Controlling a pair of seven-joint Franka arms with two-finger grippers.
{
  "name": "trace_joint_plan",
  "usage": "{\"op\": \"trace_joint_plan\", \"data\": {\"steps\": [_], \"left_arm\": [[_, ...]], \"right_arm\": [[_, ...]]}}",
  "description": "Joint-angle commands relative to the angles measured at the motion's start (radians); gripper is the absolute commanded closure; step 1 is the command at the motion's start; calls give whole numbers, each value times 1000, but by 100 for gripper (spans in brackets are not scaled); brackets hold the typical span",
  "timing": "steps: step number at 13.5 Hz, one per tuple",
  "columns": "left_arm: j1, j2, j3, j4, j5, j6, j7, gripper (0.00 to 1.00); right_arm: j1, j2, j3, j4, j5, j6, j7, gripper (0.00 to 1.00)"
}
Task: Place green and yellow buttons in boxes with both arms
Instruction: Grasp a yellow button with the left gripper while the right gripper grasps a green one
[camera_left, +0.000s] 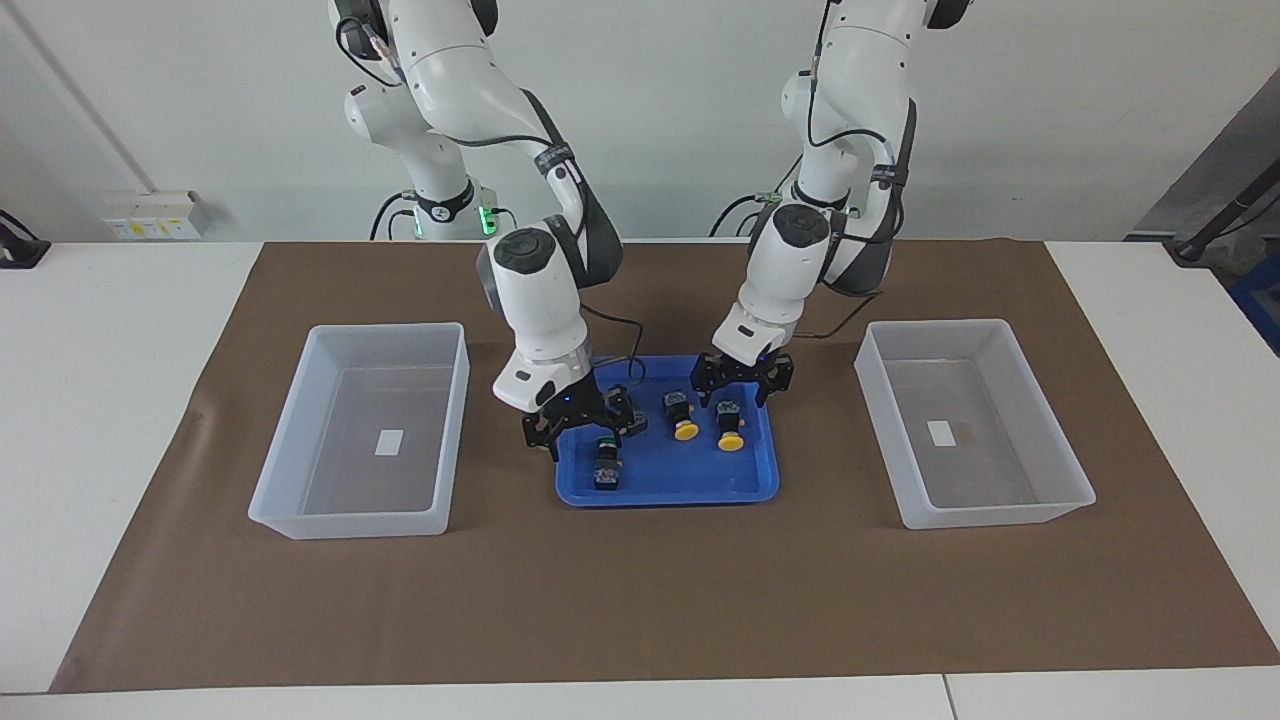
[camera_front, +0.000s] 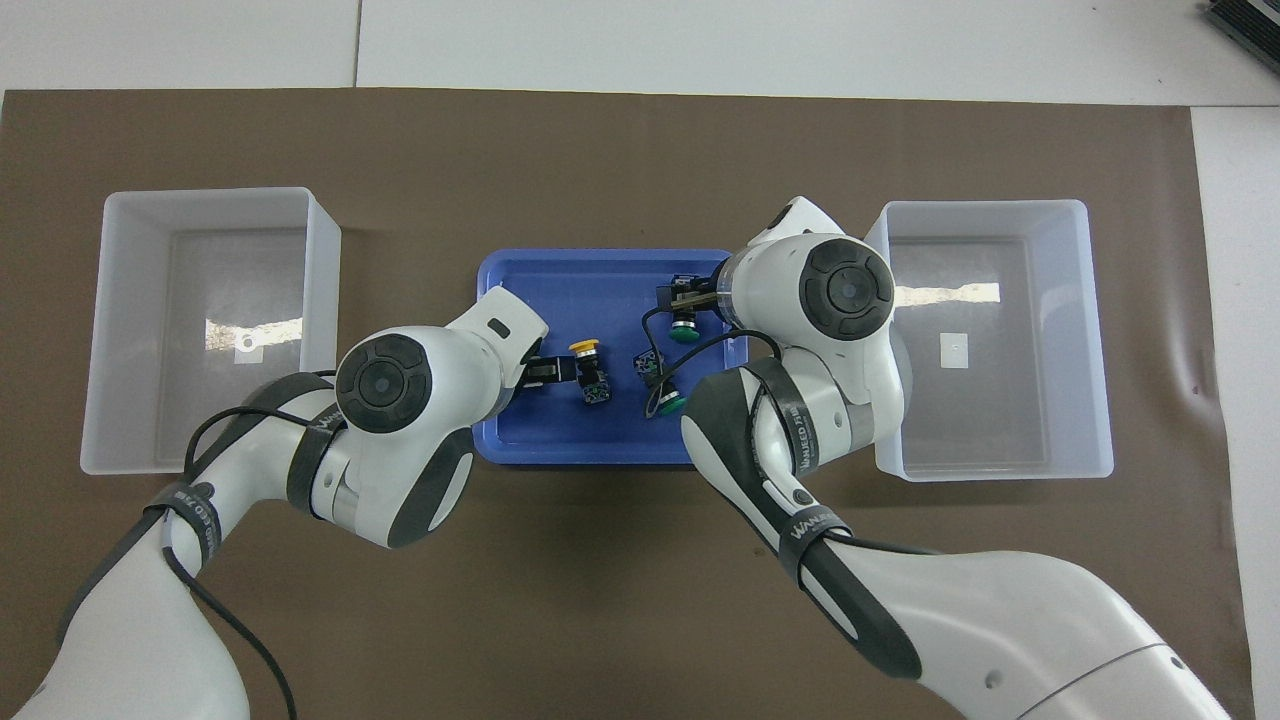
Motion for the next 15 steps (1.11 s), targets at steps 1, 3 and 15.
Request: {"op": "trace_joint_plan", "data": {"steps": [1,3,15], "left_arm": [[-26,20,17,-8,-8,34,-9,8],[-25,22,17,-8,-8,34,-9,17],[85,-10,26,216,-8,-288,-4,97]], "right_arm": [[12,28,-3,28,22,5,13,4],[24,45,-3,27,20,9,11,8],[21,24,-9,54,16,-84,40,100]]}}
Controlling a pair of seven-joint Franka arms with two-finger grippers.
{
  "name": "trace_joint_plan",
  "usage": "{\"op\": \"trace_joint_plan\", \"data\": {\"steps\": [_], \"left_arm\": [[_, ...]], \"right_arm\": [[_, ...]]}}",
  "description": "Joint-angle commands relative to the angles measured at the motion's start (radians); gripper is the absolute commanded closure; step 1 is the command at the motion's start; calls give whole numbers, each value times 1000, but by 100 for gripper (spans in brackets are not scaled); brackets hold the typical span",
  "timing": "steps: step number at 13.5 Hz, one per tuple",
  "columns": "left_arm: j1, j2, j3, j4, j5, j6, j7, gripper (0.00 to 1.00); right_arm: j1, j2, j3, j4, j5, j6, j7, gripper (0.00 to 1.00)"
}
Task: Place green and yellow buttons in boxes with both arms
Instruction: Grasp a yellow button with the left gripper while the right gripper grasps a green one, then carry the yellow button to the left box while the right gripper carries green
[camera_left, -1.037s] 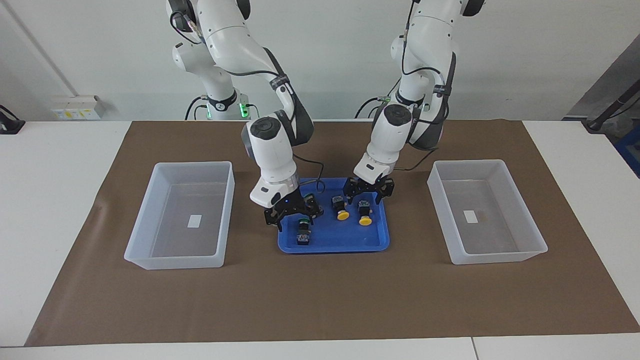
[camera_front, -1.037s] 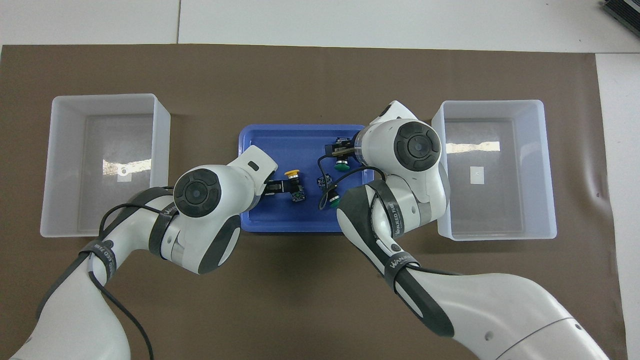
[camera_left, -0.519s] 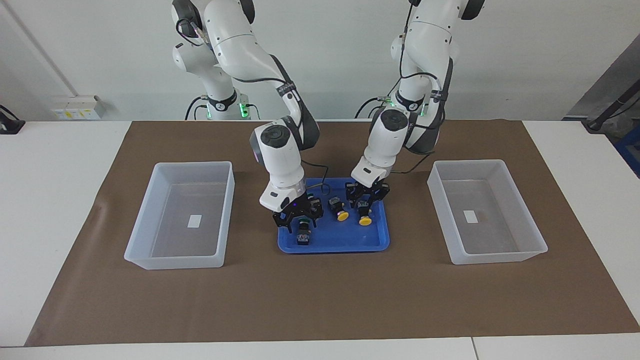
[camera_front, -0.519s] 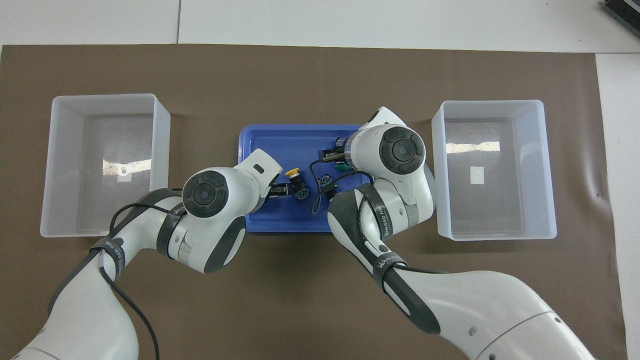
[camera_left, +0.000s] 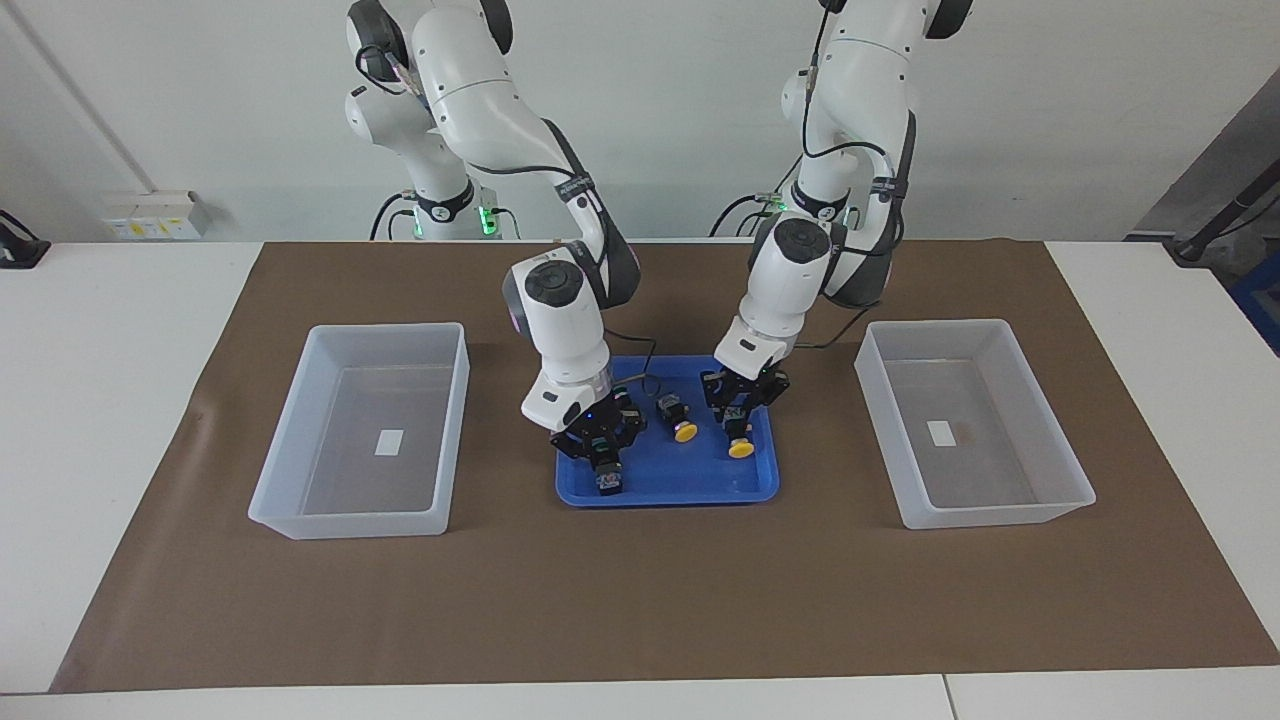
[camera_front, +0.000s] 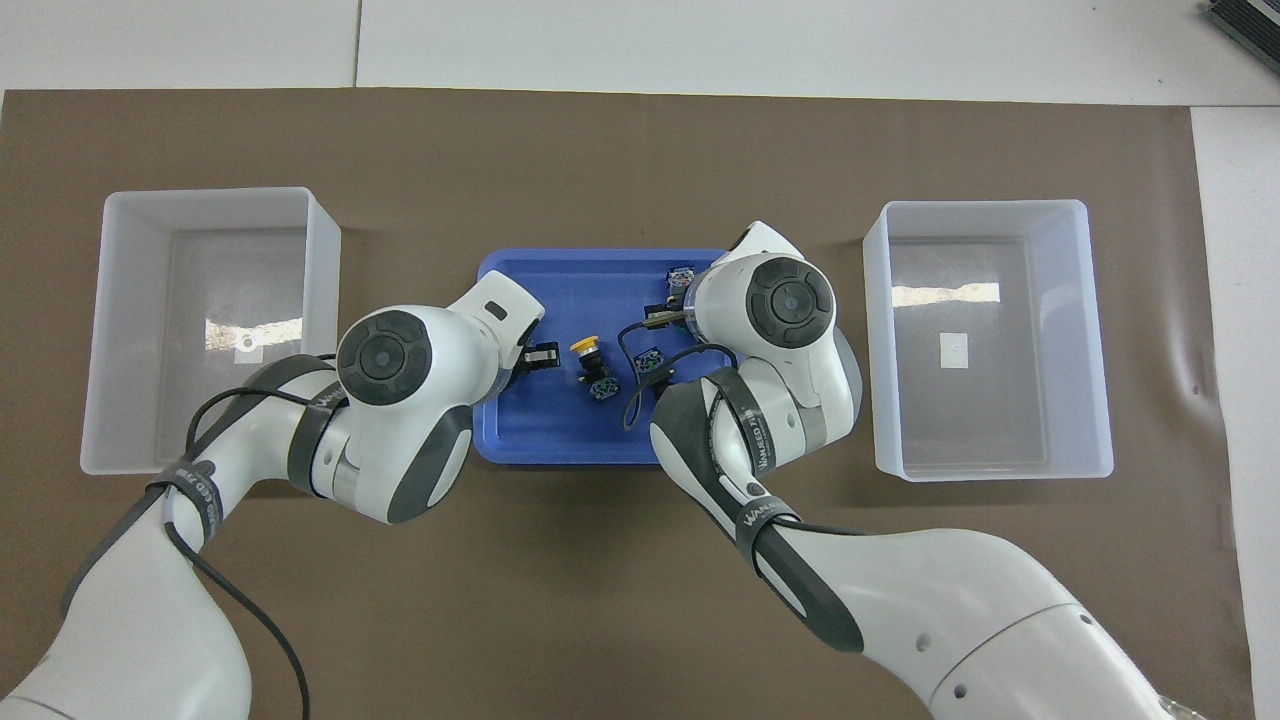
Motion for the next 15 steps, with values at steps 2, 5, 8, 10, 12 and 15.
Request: {"op": "trace_joint_plan", "data": {"steps": [2,5,8,10,12,15], "left_arm": [[125,-26,-5,196,-7,-263,17,97],[228,-35,-3,232,-7,-307,119,97],[345,-40,-3,215,-7,-307,320,97],[406,-52,-1,180,-7,-291,443,97],[445,-68,-1,119,-8,-239,531,97],[453,-80,-1,-31,-8,-76,552,93]], "right_arm": [[-18,-120,-17,45,10,-190,38,100],[-123,-226,-20,45,-2,-317,-74,100],[-241,-266,-20,44,0,-408,-327,100],[-326,-275,-20,30,0,-436,-481,100],[-383,-294,-20,-19,-2,-425,-608,100],[-459,-297,-22,-111,-2,-347,-835,100]]}}
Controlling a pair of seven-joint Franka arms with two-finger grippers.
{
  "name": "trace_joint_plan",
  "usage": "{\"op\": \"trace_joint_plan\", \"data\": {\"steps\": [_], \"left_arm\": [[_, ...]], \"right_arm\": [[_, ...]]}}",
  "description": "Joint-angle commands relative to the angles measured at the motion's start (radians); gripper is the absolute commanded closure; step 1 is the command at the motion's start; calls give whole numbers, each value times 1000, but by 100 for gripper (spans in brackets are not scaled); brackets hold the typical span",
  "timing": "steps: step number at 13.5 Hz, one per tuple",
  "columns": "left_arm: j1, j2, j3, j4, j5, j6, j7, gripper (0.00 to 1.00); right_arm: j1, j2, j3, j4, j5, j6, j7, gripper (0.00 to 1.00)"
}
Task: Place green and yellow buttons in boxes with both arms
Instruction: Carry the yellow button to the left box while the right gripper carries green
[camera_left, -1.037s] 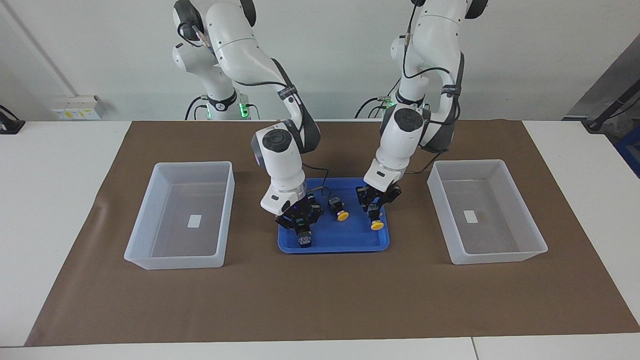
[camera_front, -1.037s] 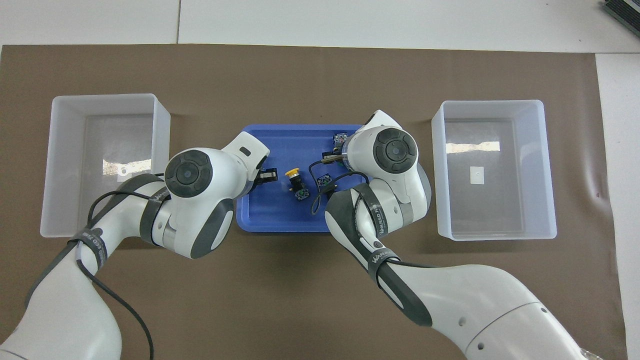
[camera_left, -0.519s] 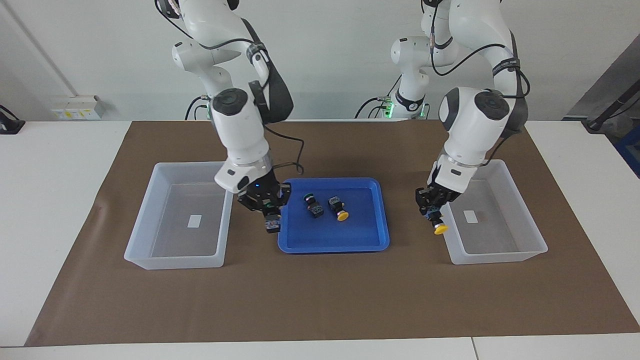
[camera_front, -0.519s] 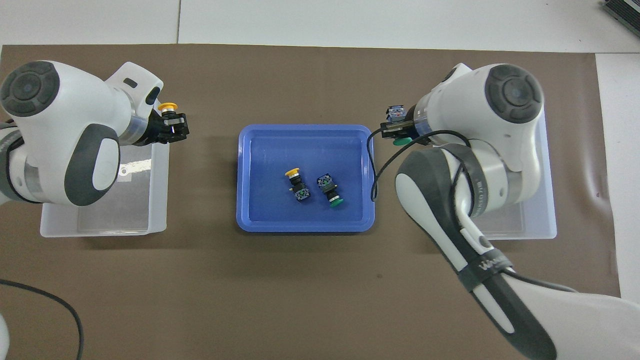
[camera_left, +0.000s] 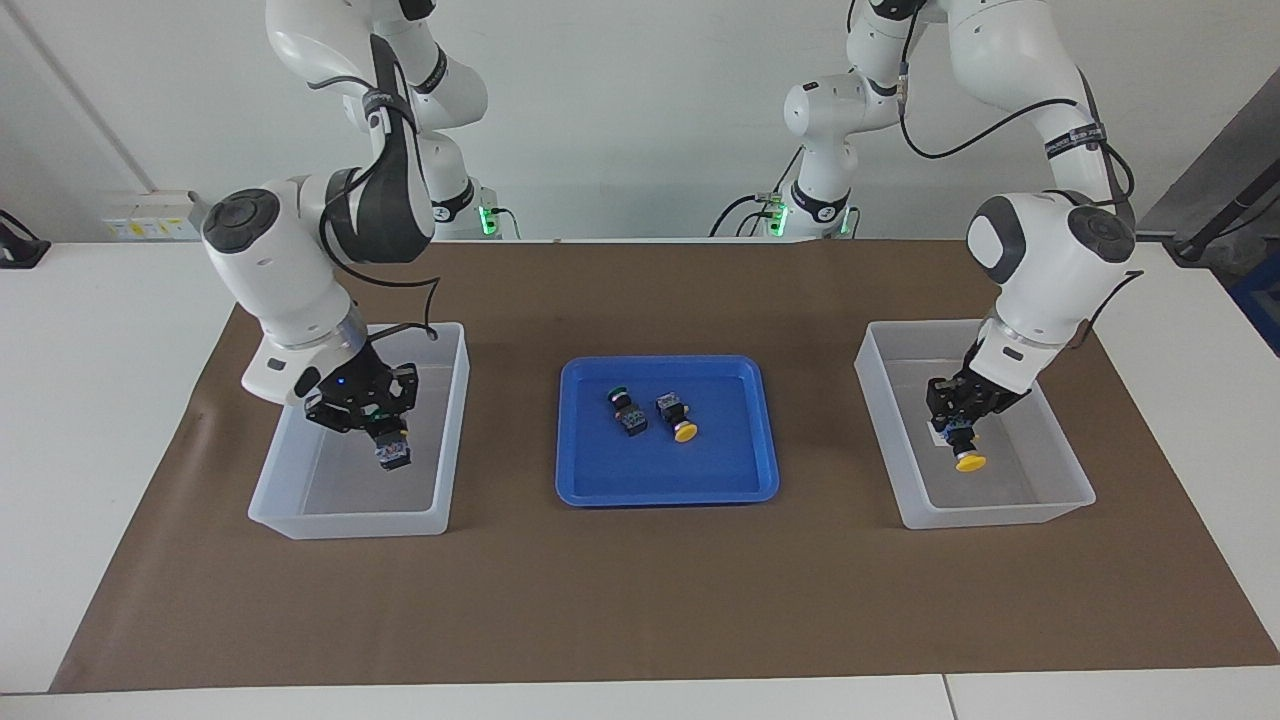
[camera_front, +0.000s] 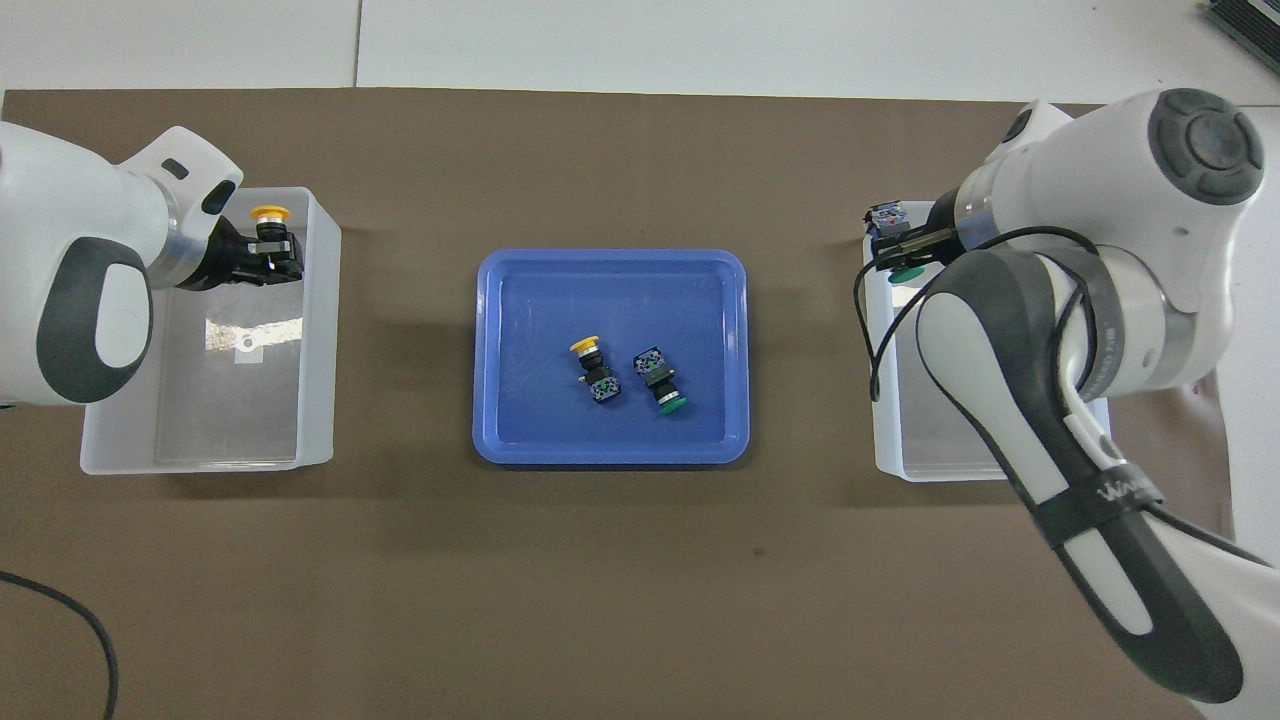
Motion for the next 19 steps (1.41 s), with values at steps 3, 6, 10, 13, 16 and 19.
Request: {"op": "trace_joint_plan", "data": {"steps": [3,6,10,13,16,19], "left_arm": [[5,-40,-9,-173,-8,167,22,86],[5,-34,-8,-160,-7,172,22,0],[3,-8,-9,-48,-7,88,14,0],[-41,8,-11,124,-7,-116,-85,0],[-180,6,-11,130,-7,-112,-341,0],[-318,-2,-11,91,-7,-26,-618,0]], "right_arm": [[-65,-6,15,-186,-1,243,-298,100],[-65,17,15,-237,-1,325,-323,74],[-67,19,15,-289,-1,398,-351,0],[-59,-4,18,-257,15,350,-340,0],[-41,-32,29,-141,18,167,-236,0],[42,-40,41,-85,22,107,-38,0]]}}
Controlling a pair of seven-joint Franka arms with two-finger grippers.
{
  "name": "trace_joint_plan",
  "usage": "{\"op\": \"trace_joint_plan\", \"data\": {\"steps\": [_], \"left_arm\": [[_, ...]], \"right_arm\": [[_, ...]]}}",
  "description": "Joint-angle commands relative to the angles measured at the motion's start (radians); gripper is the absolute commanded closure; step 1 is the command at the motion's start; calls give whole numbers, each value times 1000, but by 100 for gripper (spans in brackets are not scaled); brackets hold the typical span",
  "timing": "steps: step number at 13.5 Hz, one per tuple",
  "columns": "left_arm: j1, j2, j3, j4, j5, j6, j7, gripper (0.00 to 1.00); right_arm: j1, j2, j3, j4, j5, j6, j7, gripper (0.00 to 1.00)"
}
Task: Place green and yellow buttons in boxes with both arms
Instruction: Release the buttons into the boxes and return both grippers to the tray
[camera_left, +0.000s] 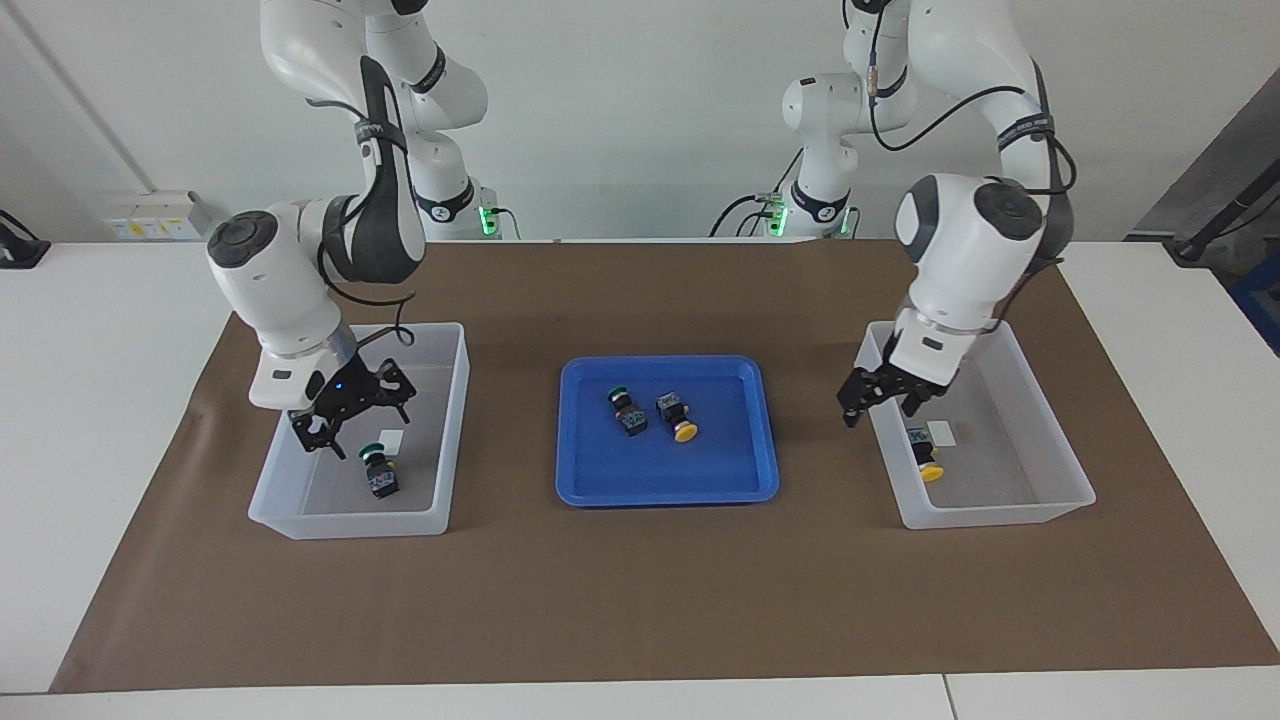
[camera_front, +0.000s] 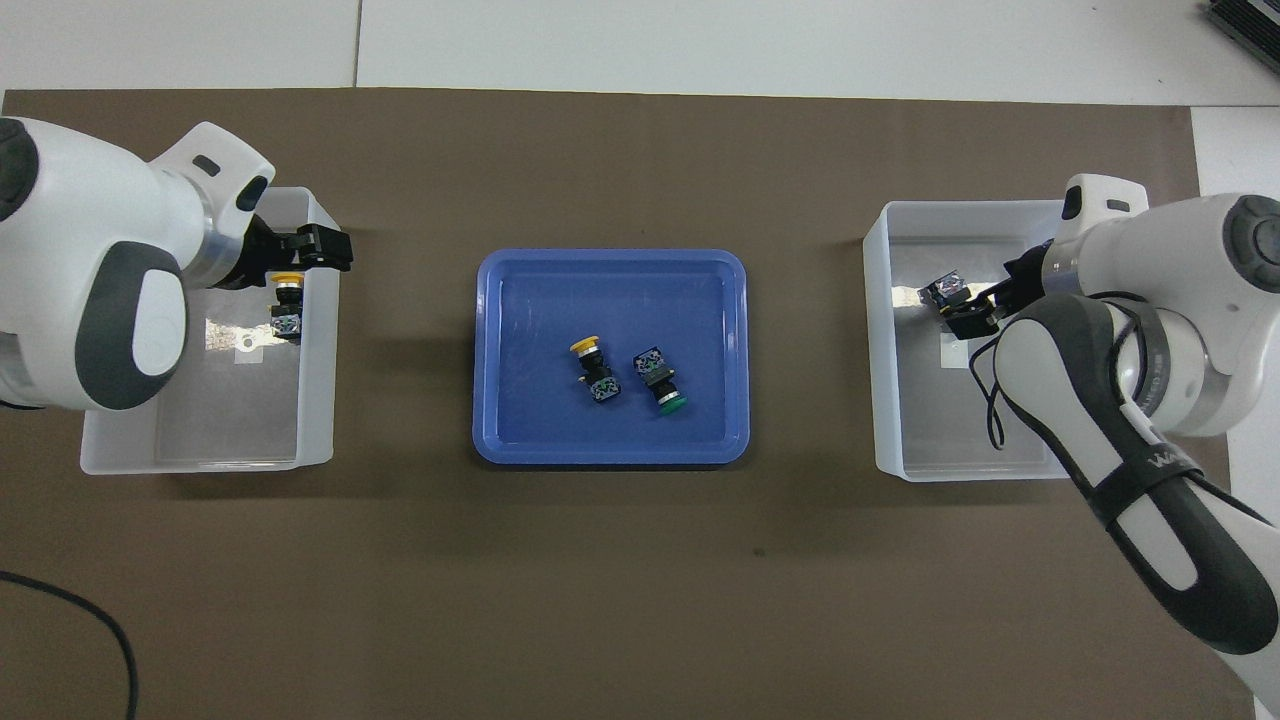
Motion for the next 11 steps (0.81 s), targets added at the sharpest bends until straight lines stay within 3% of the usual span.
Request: {"op": "trace_joint_plan", "data": {"steps": [1,6,8,11], "left_arm": [[-108,-4,17,-53,-5,86,-196,0],[-266,10,17,-180,-5,308,-514,0],[-300,45,17,-206,-5,379,-583,0],[-337,111,18,-213,-5,457,-629,6]], "right_arm": [[76,3,13,25,17,-18,193,0],[250,15,23,5,46,34,456,0],[282,35,23,-17,147,93,473,0],[316,51,25,-29,172,121,470,0]]}}
